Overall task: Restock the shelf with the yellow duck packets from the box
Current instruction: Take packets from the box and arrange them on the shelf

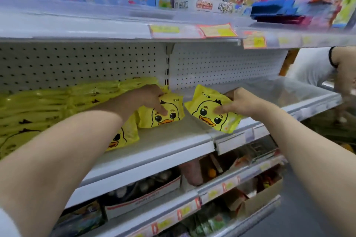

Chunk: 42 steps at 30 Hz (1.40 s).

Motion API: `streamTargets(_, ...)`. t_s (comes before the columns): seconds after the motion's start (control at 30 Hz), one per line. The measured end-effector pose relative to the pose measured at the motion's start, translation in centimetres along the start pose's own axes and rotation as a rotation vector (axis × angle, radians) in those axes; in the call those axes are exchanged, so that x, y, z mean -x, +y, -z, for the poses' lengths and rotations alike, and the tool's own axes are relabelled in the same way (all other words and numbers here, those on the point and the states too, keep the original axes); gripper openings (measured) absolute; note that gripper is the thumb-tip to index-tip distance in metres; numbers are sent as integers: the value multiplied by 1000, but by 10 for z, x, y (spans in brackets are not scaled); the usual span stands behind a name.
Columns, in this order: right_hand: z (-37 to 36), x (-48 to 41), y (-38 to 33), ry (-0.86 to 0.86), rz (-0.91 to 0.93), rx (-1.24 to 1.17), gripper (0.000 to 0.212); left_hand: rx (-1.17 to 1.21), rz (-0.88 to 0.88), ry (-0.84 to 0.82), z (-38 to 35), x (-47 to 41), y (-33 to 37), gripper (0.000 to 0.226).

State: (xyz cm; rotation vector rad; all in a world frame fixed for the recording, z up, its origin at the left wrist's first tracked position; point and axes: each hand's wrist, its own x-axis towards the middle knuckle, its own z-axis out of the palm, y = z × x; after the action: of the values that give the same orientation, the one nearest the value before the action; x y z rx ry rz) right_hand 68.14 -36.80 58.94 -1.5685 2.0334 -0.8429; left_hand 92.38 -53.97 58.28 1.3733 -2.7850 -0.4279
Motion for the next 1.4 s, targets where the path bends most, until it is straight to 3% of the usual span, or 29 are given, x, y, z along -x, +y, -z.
streamTargets(0.4, 11, -64, 0, -153, 156, 197, 25, -247, 95, -14, -7, 3, 2, 80)
streamTargets(0.6, 10, -76, -4, -212, 204, 157, 21, -64, 158, 84, -8, 16, 6, 66)
streamTargets(0.77, -1, -79, -16, -243, 274, 138, 26, 276, 47, 399, 20, 43, 21, 59)
streamTargets(0.83, -11, -80, -24, -259, 313, 139, 28, 327, -10, 438, 26, 51, 31, 57)
streamTargets(1.03, -50, -78, -44, -379, 377, 191, 49, 112, -14, 239, 10, 59, 42, 63)
streamTargets(1.2, -77, -79, -48, -371, 414, 216, 64, 24, 55, 242, -6, 62, 23, 43)
streamTargets(1.4, -86, -84, -39, -326, 391, 86, 43, 71, 136, 246, -18, 66, 5, 36)
